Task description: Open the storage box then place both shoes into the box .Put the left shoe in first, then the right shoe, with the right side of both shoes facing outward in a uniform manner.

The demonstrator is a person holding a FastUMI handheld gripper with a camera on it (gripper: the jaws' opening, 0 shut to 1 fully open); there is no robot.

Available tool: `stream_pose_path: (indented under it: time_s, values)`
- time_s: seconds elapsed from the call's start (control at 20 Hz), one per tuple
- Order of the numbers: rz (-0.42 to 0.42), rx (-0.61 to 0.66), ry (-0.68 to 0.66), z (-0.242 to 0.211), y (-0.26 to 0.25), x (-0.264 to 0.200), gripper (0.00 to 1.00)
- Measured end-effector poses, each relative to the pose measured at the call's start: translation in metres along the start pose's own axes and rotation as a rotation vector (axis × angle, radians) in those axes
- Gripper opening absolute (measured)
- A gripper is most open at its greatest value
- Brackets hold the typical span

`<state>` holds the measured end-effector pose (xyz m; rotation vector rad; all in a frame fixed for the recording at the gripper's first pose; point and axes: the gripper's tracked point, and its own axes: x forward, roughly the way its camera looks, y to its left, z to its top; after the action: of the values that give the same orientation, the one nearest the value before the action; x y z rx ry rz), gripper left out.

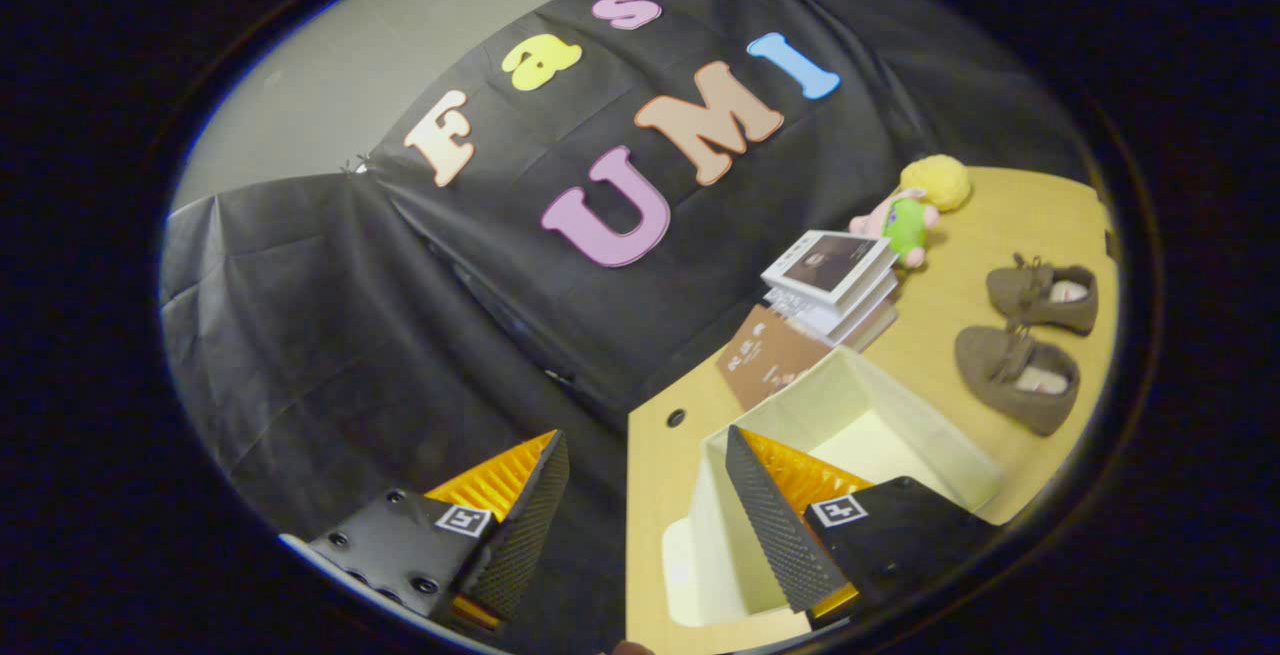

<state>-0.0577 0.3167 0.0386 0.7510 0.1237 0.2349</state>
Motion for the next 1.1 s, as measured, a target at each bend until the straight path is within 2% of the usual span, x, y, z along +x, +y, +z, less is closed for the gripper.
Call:
stream_pose_path:
  time_s: [0.15, 0.3, 0.45, 0.6, 0.7, 0.8, 1.05, 1.1]
  values:
    - [-0.157, -0.112, -0.021, 0.042, -0.065, -0.001, 0.99]
    - [-0.349, -0.250, 0.019, 0.074, -0.135, -0.001, 0.99]
    - [-0.542, -0.378, 0.129, 0.083, -0.204, -0.004, 0.99]
    - [-0.699, -0.517, 0.329, 0.071, -0.266, -0.012, 0.99]
    - [-0.746, -0.574, 0.471, 0.059, -0.299, -0.008, 0.99]
    - [-0.747, -0.567, 0.575, 0.044, -0.319, 0.004, 0.98]
    - [-0.761, -0.572, 0.742, 0.019, -0.367, 0.005, 0.96]
    - [-0.756, -0.578, 0.769, 0.016, -0.374, 0.007, 0.93]
